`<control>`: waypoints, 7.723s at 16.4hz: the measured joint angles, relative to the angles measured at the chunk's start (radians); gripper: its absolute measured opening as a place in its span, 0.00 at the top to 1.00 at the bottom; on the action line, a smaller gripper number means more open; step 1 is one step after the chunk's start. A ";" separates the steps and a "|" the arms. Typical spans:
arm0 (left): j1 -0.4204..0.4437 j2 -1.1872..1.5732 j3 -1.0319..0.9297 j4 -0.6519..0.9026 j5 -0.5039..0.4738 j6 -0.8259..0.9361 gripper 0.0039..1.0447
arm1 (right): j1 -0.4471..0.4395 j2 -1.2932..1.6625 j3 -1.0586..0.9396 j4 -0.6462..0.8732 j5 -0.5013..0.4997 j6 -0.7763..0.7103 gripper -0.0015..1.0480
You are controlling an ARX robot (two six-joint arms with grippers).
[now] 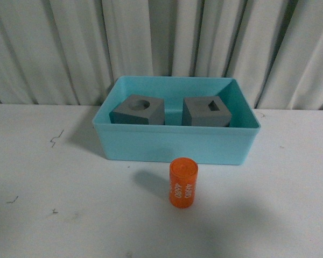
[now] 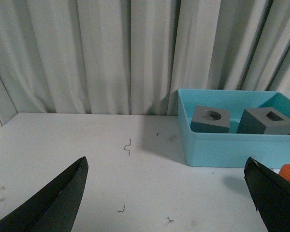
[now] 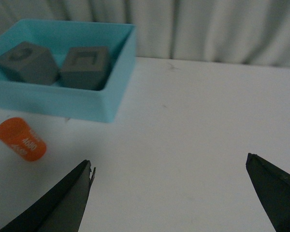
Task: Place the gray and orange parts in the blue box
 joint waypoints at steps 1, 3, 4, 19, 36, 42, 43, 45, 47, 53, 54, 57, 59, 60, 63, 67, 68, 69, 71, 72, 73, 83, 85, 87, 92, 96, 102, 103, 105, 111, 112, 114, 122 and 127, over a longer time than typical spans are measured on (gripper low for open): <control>0.000 0.000 0.000 -0.001 0.000 0.000 0.06 | 0.057 0.293 0.159 -0.023 -0.157 -0.204 0.06; 0.000 0.000 0.000 0.000 0.001 0.000 0.06 | 0.154 0.500 0.251 -0.105 -0.232 -0.371 0.06; 0.000 0.000 0.000 0.000 0.000 0.000 0.06 | 0.201 0.571 0.296 -0.143 -0.232 -0.433 0.06; 0.000 0.000 0.000 0.000 0.000 0.000 0.06 | 0.678 1.166 0.711 0.038 -0.045 -0.365 0.06; 0.000 0.000 0.000 0.000 0.000 0.000 0.06 | 0.734 1.177 0.732 0.054 0.053 -0.330 0.55; 0.000 0.000 0.000 0.000 0.000 0.000 0.06 | 0.656 0.815 0.734 0.348 0.178 -0.074 0.55; 0.000 0.000 0.000 0.000 0.000 0.000 0.06 | 0.629 0.878 0.775 0.358 0.243 -0.032 0.55; 0.000 0.000 0.000 0.000 0.000 0.000 0.06 | 0.618 1.007 0.848 0.318 0.322 0.021 0.55; 0.000 0.000 0.000 0.000 0.000 0.000 0.06 | 0.669 1.090 0.962 0.312 0.351 0.045 0.55; 0.000 0.000 0.000 0.000 0.000 0.000 0.06 | 0.760 1.308 1.145 0.233 0.435 0.113 0.55; 0.000 0.000 0.000 0.000 0.000 0.000 0.06 | 0.766 1.326 1.150 0.227 0.443 0.125 0.55; 0.000 0.000 0.000 0.000 0.001 0.000 0.06 | 0.786 1.359 1.184 0.217 0.452 0.150 0.55; 0.000 0.000 0.000 0.000 0.000 0.000 0.06 | 0.794 1.386 1.202 0.200 0.453 0.161 0.55; 0.000 0.000 0.000 0.000 0.000 0.000 0.06 | 0.794 1.402 1.206 0.192 0.456 0.171 0.55; 0.000 0.000 0.000 0.000 0.000 0.000 0.06 | 0.793 1.415 1.206 0.195 0.469 0.186 0.55; 0.000 0.000 0.000 0.000 0.000 0.000 0.06 | 0.792 1.417 1.200 0.193 0.471 0.202 0.55; 0.000 0.000 0.000 0.000 0.000 0.000 0.06 | 0.789 1.422 1.200 0.195 0.471 0.203 0.55; 0.000 0.000 0.000 0.000 0.000 0.000 0.06 | 0.785 1.430 1.203 0.193 0.472 0.204 0.55; 0.000 0.000 0.000 0.000 0.000 0.000 0.06 | 0.785 1.459 1.217 0.176 0.472 0.213 0.55; 0.000 0.000 0.000 0.000 0.000 0.000 0.06 | 0.784 1.481 1.227 0.164 0.473 0.222 0.55; 0.000 0.000 0.000 0.000 0.001 0.000 0.06 | 0.781 1.493 1.234 0.161 0.474 0.225 0.55; 0.000 0.000 0.000 0.000 0.000 0.000 0.06 | 0.780 1.548 1.313 0.117 0.475 0.236 0.48; 0.000 0.000 0.000 0.000 0.000 0.000 0.06 | 0.780 1.547 1.304 0.131 0.475 0.237 0.27; 0.000 0.000 0.000 0.000 0.000 0.000 0.06 | 0.780 1.530 1.275 0.156 0.480 0.238 0.06; 0.000 0.000 0.000 0.000 0.001 0.000 0.06 | 0.766 1.250 1.030 0.302 0.517 0.174 0.06; 0.000 0.000 0.000 0.000 0.000 0.000 0.06 | 0.696 0.689 0.565 0.289 0.685 0.182 0.06; 0.000 0.000 0.000 0.000 0.002 0.000 0.06 | 1.051 0.174 0.152 -0.195 1.056 0.626 0.06; 0.000 0.000 0.000 0.000 0.000 0.000 0.06 | 1.091 0.214 0.174 -0.253 1.075 0.720 0.06; 0.000 0.000 0.000 -0.002 -0.002 0.000 0.06 | 1.101 0.263 0.201 -0.288 1.104 0.866 0.06; 0.000 0.000 0.000 0.000 -0.001 0.000 0.06 | 1.017 0.102 -0.203 0.573 1.102 0.396 0.43; 0.000 0.000 0.000 0.000 0.000 0.000 0.06 | 0.930 -0.010 -0.226 0.603 1.060 0.278 0.55; 0.000 0.000 0.000 0.000 0.000 0.000 0.06 | 0.824 -0.169 -0.271 0.498 0.934 0.190 0.77; 0.000 0.000 0.000 0.000 0.000 0.000 0.06 | 0.489 -0.555 -0.343 0.212 0.603 0.148 0.98; 0.000 0.000 0.000 0.000 0.000 0.000 0.06 | 0.310 -0.682 -0.343 0.086 0.435 0.148 0.98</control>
